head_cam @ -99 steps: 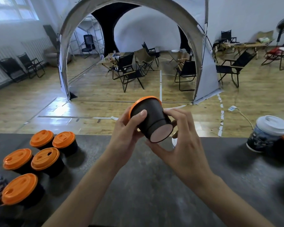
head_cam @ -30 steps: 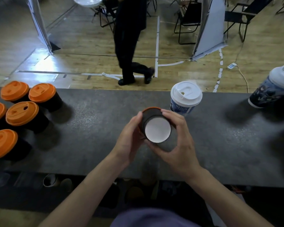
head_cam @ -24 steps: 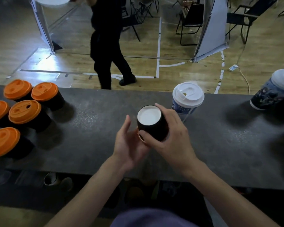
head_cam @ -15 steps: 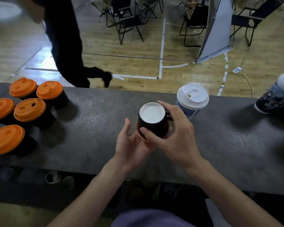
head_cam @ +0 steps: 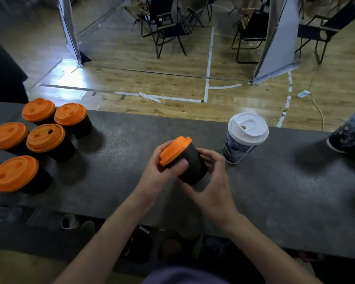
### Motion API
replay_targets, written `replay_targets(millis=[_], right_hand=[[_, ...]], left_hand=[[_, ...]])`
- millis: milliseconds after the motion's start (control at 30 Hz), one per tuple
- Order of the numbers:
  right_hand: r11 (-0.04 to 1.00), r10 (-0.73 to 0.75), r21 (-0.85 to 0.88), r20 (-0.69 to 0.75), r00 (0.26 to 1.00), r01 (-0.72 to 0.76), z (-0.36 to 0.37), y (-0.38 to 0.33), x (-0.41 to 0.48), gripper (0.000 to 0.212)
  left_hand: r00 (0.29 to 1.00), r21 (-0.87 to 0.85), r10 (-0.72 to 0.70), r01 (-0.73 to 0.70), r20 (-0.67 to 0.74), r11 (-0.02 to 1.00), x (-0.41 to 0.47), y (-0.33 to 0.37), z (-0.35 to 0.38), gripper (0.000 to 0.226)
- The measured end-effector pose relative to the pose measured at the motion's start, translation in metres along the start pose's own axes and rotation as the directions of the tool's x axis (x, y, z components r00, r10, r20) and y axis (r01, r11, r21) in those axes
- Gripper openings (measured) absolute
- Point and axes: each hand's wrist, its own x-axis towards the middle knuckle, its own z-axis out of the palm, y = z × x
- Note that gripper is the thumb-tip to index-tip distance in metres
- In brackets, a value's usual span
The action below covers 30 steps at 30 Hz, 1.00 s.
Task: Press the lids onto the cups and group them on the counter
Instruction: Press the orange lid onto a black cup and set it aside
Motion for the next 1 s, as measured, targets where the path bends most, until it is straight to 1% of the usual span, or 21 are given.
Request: replay_targets(millis=[67, 133, 233, 300, 367, 433, 533, 567, 633, 833, 1000], right_hand=[[0.997, 0.074, -0.008, 0.047, 0.996, -0.074, 0.01, 0.003, 0.003, 0.078], [0.994, 0.112, -0.03, 0.097, 0.989, -0.11, 0.021, 0.008, 0.009, 0.078], [0.988, 0.155, -0.059, 0.207, 0.966, -0.146, 0.035, 0.013, 0.022, 0.075], [0.984, 0.18, -0.061, 0.266, 0.947, -0.17, 0.043, 0.015, 0.031, 0.074], [0.982, 0.189, -0.078, 0.292, 0.938, -0.174, 0.048, 0.019, 0.038, 0.074], [0.977, 0.209, -0.102, 0.314, 0.926, -0.186, 0.052, 0.021, 0.044, 0.075], [0.976, 0.217, -0.106, 0.326, 0.92, -0.193, 0.058, 0.023, 0.051, 0.073], [0.978, 0.205, -0.108, 0.332, 0.921, -0.179, 0.06, 0.022, 0.055, 0.072], [0.983, 0.177, -0.111, 0.361, 0.915, -0.147, 0.069, 0.018, 0.066, 0.069], [0.994, 0.107, -0.067, 0.464, 0.879, -0.085, 0.121, -0.004, 0.111, 0.063], [0.992, 0.127, -0.047, 0.512, 0.85, -0.12, 0.161, -0.012, 0.125, 0.058]], left_hand=[[0.992, 0.202, 0.128, -0.12, -0.024, 0.972, -0.002, -0.007, -0.006, 0.092], [0.973, 0.341, 0.226, -0.2, -0.036, 0.918, 0.0, -0.013, -0.013, 0.096], [0.934, 0.509, 0.349, -0.266, -0.073, 0.818, 0.01, -0.018, -0.026, 0.095], [0.914, 0.573, 0.396, -0.278, -0.089, 0.771, 0.019, -0.018, -0.032, 0.096], [0.897, 0.589, 0.416, -0.26, -0.146, 0.766, 0.031, -0.019, -0.044, 0.096], [0.869, 0.592, 0.431, -0.219, -0.244, 0.776, 0.045, -0.019, -0.061, 0.098], [0.768, 0.65, 0.495, -0.139, -0.405, 0.747, 0.069, -0.014, -0.092, 0.1], [0.739, 0.647, 0.493, -0.103, -0.458, 0.755, 0.076, -0.011, -0.101, 0.101], [0.708, 0.625, 0.474, -0.059, -0.523, 0.778, 0.087, -0.001, -0.115, 0.104], [0.654, 0.631, 0.511, -0.066, -0.558, 0.773, 0.101, 0.006, -0.14, 0.098], [0.645, 0.634, 0.513, -0.057, -0.566, 0.771, 0.101, 0.002, -0.147, 0.1]])
